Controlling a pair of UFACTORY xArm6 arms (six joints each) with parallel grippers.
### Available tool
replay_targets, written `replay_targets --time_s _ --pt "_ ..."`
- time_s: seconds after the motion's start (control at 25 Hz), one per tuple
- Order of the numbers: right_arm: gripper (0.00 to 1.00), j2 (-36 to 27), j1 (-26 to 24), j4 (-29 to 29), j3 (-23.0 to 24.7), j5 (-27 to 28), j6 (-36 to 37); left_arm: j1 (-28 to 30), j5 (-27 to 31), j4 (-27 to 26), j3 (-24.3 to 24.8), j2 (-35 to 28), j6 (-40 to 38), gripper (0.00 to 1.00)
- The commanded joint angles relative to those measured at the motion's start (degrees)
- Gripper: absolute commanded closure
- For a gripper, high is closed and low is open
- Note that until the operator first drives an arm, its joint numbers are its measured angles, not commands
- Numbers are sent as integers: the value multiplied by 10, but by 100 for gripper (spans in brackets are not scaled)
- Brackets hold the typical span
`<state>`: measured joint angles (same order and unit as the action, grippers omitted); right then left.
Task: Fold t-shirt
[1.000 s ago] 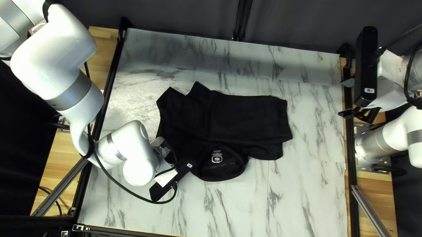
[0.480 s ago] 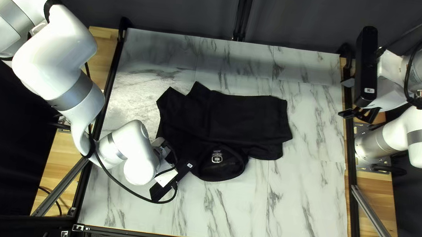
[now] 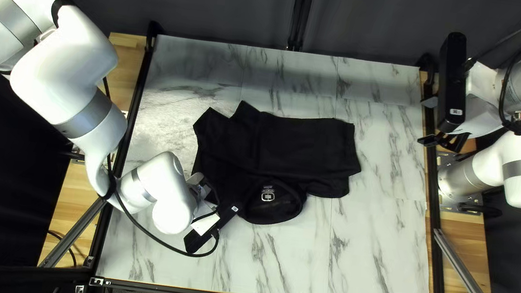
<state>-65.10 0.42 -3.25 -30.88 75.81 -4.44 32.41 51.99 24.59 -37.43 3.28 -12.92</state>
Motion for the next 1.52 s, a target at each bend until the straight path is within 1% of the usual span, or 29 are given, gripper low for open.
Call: replay_targets --time_s 0.04,0.2,0.4,0.68,1.0,1.2,1.36,1.4,1.48,1.52 --pt "0 0 0 0 0 0 0 -12 -11 -11 4 0 14 0" --pt "0 0 0 0 0 0 0 -24 -4 -47 2 -12 54 0" --pt "0 0 0 0 0 0 0 -16 6 -68 -11 -12 65 0" --pt "0 0 0 0 0 0 0 -24 -28 -53 9 -13 52 0" --pt "0 0 0 0 0 0 0 -36 -49 -39 32 -24 46 0" --pt "0 0 0 0 0 0 0 -44 -70 -31 41 -19 43 0" --pt "0 0 0 0 0 0 0 -44 -76 -29 46 -23 43 0" --pt "0 0 0 0 0 0 0 -45 -77 -29 46 -23 43 5" --pt "0 0 0 0 0 0 0 -45 -78 -28 47 -23 42 23" --pt "0 0 0 0 0 0 0 -45 -79 -28 47 -22 42 43"
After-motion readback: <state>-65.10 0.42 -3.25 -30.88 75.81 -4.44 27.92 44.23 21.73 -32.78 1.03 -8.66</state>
